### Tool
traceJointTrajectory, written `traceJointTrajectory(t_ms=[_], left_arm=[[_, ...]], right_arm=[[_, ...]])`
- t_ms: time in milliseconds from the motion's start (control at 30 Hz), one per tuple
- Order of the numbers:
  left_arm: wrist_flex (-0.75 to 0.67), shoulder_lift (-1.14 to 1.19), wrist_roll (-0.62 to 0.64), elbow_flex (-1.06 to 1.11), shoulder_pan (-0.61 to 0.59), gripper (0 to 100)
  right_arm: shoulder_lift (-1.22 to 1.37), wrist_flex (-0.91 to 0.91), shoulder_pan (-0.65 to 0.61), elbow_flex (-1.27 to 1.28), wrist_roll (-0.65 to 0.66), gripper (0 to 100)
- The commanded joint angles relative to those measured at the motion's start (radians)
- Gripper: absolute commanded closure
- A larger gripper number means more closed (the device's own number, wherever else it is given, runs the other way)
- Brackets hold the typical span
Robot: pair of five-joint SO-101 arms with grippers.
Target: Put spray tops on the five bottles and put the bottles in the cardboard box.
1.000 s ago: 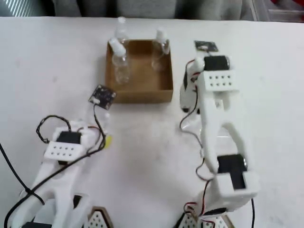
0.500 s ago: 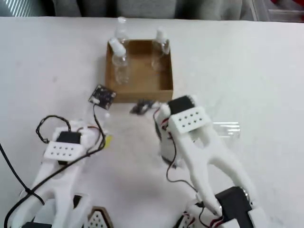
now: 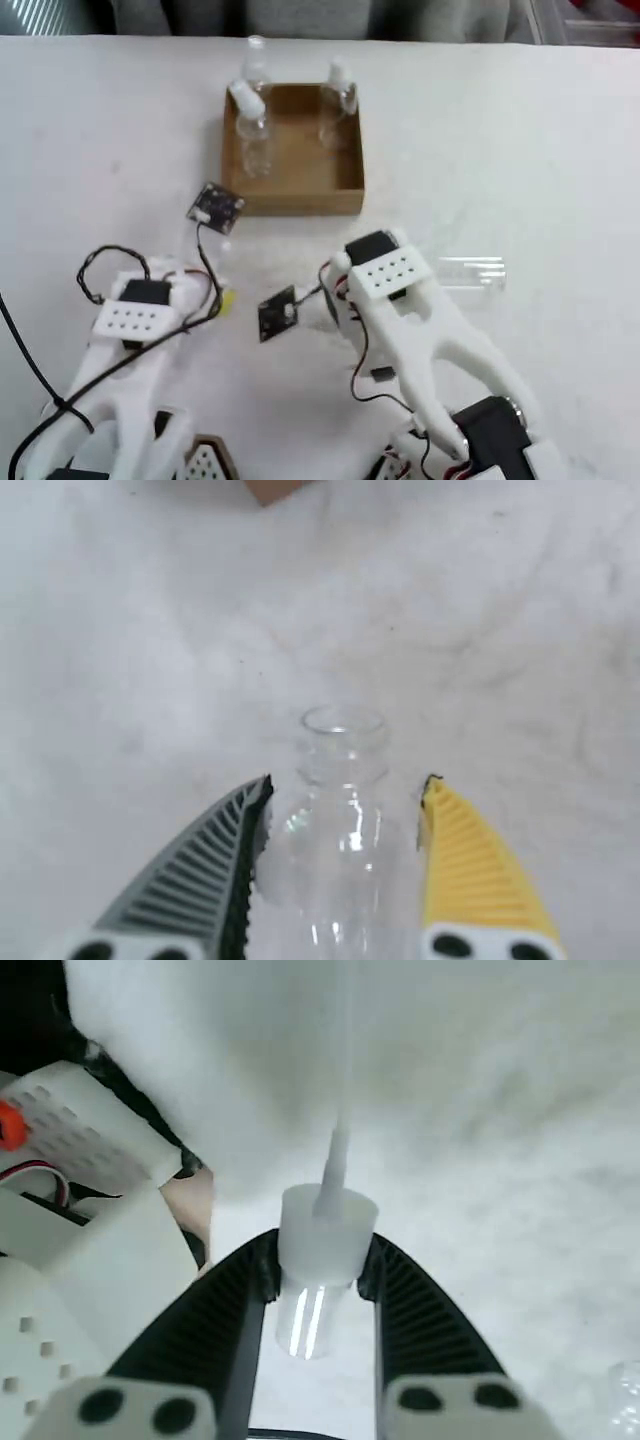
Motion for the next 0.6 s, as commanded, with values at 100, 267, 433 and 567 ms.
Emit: traceJointTrajectory(t_ms=[100,267,433,567], left_arm=[[-0.018,-0.028,-0.012,-0.008,-0.005,89],[-0.018,-0.028,-0.012,-0.008,-0.005,89],[-0.018,-0.028,-0.012,-0.008,-0.004,89],[-0.018,-0.028,-0.012,-0.008,-0.001,89]], right_arm=[[-0.028,-0.102,0.018,0.002,0.032,78.6],[-0.028,-0.165,0.065,-0.002,0.029,78.5],[-0.042,-0.168,0.12,-0.02,-0.046,78.6],[-0.067,-0.165,0.17,-0.077,-0.267,78.9]])
